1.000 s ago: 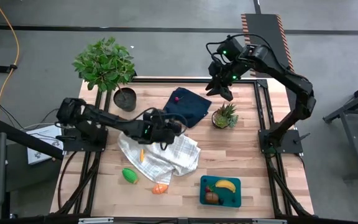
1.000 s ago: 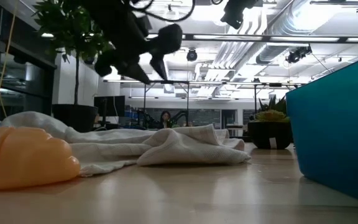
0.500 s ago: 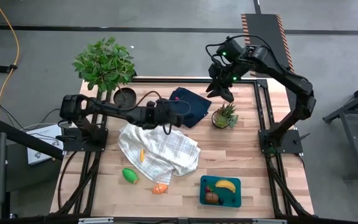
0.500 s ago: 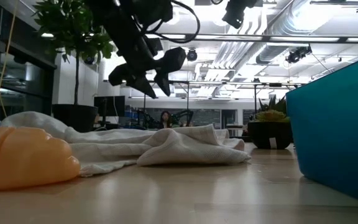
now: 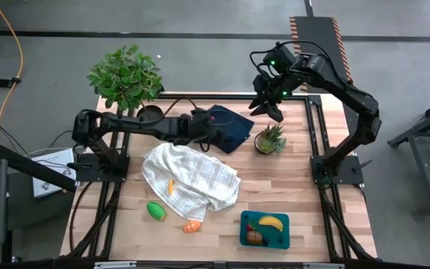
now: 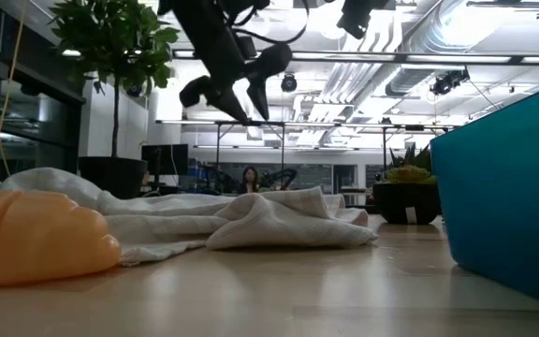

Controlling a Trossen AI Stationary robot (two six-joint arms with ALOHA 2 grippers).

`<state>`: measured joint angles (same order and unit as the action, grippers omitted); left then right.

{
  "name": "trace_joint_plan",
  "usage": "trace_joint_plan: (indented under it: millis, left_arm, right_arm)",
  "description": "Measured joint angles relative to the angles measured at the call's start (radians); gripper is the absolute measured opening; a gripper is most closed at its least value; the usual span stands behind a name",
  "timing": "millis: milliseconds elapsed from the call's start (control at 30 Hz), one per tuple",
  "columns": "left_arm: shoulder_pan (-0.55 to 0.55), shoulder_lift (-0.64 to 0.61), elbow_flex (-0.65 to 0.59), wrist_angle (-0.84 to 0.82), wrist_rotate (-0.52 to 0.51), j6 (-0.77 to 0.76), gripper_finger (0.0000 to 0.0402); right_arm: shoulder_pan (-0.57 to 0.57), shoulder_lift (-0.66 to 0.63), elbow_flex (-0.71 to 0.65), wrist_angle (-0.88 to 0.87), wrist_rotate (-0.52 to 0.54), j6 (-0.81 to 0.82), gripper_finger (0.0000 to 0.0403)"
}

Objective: Pick and placing Produce into tupperware
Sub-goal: Put the cherry into the bin

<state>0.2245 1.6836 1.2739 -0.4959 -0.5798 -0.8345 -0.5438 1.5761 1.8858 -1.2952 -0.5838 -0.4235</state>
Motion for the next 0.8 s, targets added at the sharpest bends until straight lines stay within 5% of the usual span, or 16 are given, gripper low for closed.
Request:
trace_joint_plan:
  millis: [267, 800]
  left_arm:
    - [0.019, 0.001, 0.163, -0.218, 0.043, -0.003, 0.0138]
    - [0.044, 0.27, 0.321, -0.21, 0.028, -0.009, 0.014]
  right_arm:
    - [0.0, -0.002, 0.0, 0.002, 0.0, -0.011, 0.0129]
    - [0.001, -0.014, -0.003, -0.006, -0.014, -0.021, 0.0129]
